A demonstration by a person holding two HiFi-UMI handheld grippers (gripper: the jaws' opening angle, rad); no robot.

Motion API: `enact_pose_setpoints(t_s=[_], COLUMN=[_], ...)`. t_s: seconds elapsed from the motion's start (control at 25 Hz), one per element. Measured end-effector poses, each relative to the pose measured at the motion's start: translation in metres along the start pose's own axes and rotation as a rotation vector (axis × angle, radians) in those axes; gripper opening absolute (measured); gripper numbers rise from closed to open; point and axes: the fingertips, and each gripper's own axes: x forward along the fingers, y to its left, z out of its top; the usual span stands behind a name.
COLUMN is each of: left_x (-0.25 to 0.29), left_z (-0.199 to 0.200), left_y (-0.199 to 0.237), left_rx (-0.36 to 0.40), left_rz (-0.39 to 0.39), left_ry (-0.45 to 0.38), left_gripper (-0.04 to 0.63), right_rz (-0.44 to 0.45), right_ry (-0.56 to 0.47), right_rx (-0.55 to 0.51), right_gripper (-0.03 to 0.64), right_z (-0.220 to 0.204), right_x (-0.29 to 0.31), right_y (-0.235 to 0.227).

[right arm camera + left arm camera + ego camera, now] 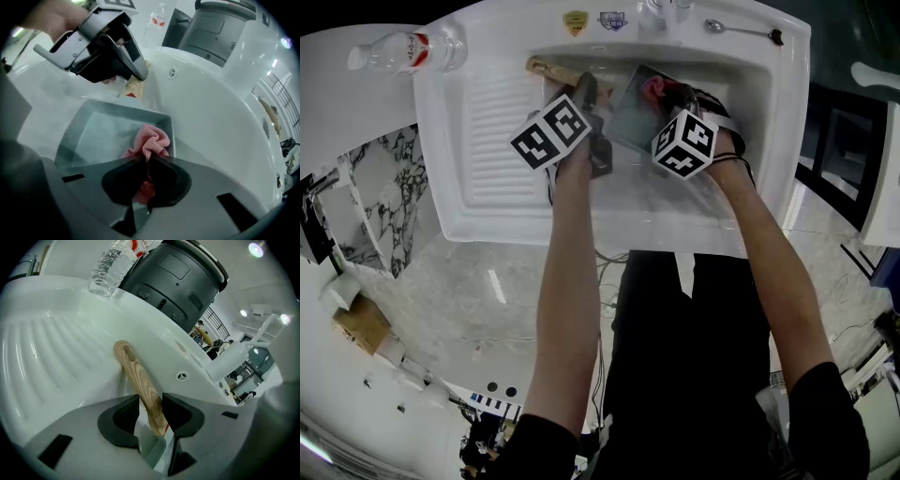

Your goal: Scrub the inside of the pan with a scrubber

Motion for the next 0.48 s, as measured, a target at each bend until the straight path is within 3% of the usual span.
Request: enact_pose_setpoints(t_s=[0.16,0.48], left_x=[0.0,-0.001], left_z=[-0.001,-0.002], left_y=[0.0,0.001], left_rx=[0.002,-0.018], left_rz=[0.0,0.002], left_ry=[0.004,-0.009], left_gripper=[0.169,0.167], right_rz=[0.004,0.284], right_ry=[0.062,0.01], right_rx=[0.051,0.053], right_gripper=[0.04,0.04], right_z=[-0.018,-0.005], right_x=[-0.007,-0.023], right_y=[0.006,0.079])
